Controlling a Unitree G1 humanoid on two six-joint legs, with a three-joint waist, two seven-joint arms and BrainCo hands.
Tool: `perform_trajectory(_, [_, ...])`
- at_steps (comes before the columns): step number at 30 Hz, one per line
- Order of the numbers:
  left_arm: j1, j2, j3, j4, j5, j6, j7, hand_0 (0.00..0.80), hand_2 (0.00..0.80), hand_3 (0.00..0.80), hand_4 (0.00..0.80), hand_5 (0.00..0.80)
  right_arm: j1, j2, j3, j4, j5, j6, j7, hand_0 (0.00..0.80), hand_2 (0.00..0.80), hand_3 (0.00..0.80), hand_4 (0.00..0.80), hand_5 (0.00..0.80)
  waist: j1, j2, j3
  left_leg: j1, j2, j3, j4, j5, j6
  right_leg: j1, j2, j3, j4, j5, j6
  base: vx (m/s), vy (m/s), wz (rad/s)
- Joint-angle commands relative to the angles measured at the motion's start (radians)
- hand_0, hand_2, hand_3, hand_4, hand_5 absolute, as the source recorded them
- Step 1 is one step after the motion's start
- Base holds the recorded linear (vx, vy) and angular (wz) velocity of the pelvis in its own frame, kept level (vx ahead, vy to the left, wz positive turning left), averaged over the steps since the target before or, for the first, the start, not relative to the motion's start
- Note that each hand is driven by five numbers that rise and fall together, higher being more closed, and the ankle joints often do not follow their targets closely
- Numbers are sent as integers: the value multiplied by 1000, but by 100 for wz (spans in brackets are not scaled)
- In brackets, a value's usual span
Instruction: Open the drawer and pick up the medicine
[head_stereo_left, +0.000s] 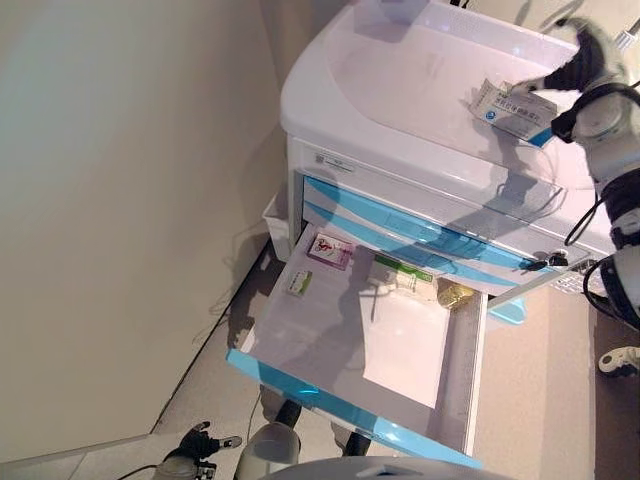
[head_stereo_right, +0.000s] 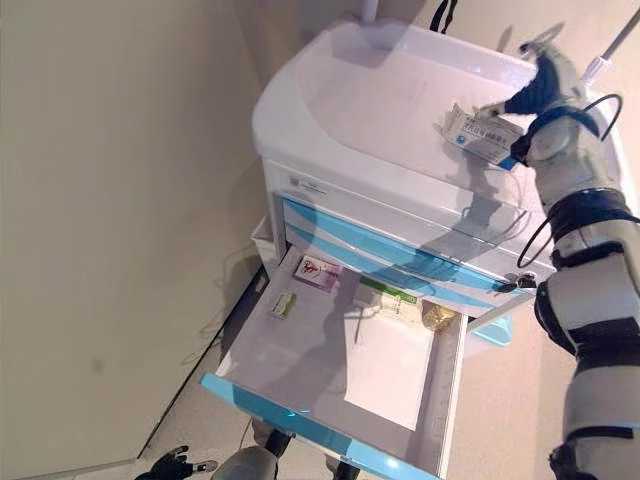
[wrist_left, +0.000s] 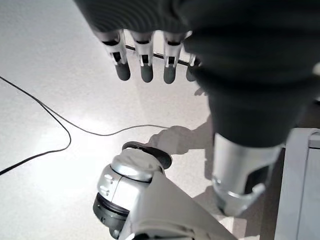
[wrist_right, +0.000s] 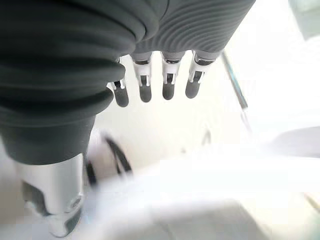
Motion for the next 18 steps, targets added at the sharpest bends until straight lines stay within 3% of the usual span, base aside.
perform_trajectory(1, [8, 3, 36, 47, 2, -13, 17, 0, 0, 0, 0, 0, 29, -80, -73, -55, 239, -103, -79, 0, 0, 0, 0, 0, -28, 5, -20, 8, -20, 64, -68, 35, 26, 24, -16, 14, 80, -11, 52, 18, 16, -13])
perform_trajectory(3, [13, 6, 37, 50, 2, -13, 16, 0, 0, 0, 0, 0, 51, -81, -112, -62, 302, -123, -78, 0, 0, 0, 0, 0, -31, 5, -23, 15, -18, 73, -68, 31, 27, 27, -15, 22, 79, -11, 52, 4, 11, -20])
perform_trajectory(6, [21, 1, 48, 61, 6, -9, 11, 0, 0, 0, 0, 0, 117, -77, -222, -85, 519, -181, -49, 0, 0, 0, 0, 0, -60, 18, -37, 37, -11, 109, -69, 20, 29, 32, -10, 54, 76, -10, 54, 17, 12, -31])
perform_trajectory(9, [26, 2, 52, 62, 7, -6, 8, 0, 0, 0, 0, 0, 156, -82, -254, -108, 570, -192, -36, 0, 0, 0, 0, 0, -69, 21, -43, 48, -6, 131, -69, 13, 30, 34, -7, 74, 72, -8, 53, -7, 15, -32])
perform_trajectory(10, [30, -6, 62, 61, 10, -4, 8, 0, 0, 0, 0, 0, 226, -74, -321, -173, 600, -218, -58, 0, 0, 0, 0, 0, -84, 30, -47, 57, -2, 151, -69, 8, 31, 35, -4, 95, 70, -6, 52, -2, 15, -30])
perform_trajectory(13, [34, -15, 71, 57, 17, 1, 11, 0, 0, 0, 0, 0, 331, -59, -404, -282, 579, -235, -92, 0, 0, 0, 0, 0, -97, 40, -49, 69, 1, 170, -69, 2, 32, 36, -1, 116, 68, -4, 52, -1, 17, -42])
perform_trajectory(14, [36, -32, 92, 56, 32, 5, 21, 0, 0, 0, 0, 0, 476, -26, -498, -401, 518, -254, -122, 0, 0, 0, 0, 0, -118, 53, -48, 77, 5, 189, -69, -3, 34, 35, 2, 136, 65, -1, 54, 2, 9, -27])
perform_trajectory(15, [38, -28, 89, 56, 33, 5, 21, 0, 0, 0, 0, 0, 494, -21, -511, -415, 511, -250, -126, 0, 0, 0, 0, 0, -113, 49, -50, 78, 6, 191, -69, -3, 34, 36, 3, 137, 65, -1, 54, -2, 20, -33])
perform_trajectory(16, [45, -39, 99, 47, 50, 5, 28, 0, 0, 0, 0, 0, 667, 15, -602, -539, 439, -242, -134, 0, 0, 0, 0, 0, -123, 56, -50, 85, 7, 209, -69, -9, 36, 34, 5, 156, 63, 1, 55, -10, 17, -32])
perform_trajectory(18, [49, -47, 111, 40, 58, 5, 30, 0, 0, 0, 0, 0, 756, 32, -647, -594, 389, -236, -144, 0, 0, 0, 0, 0, -132, 62, -48, 88, 8, 216, -69, -11, 38, 31, 7, 167, 64, 2, 55, -10, 11, -28])
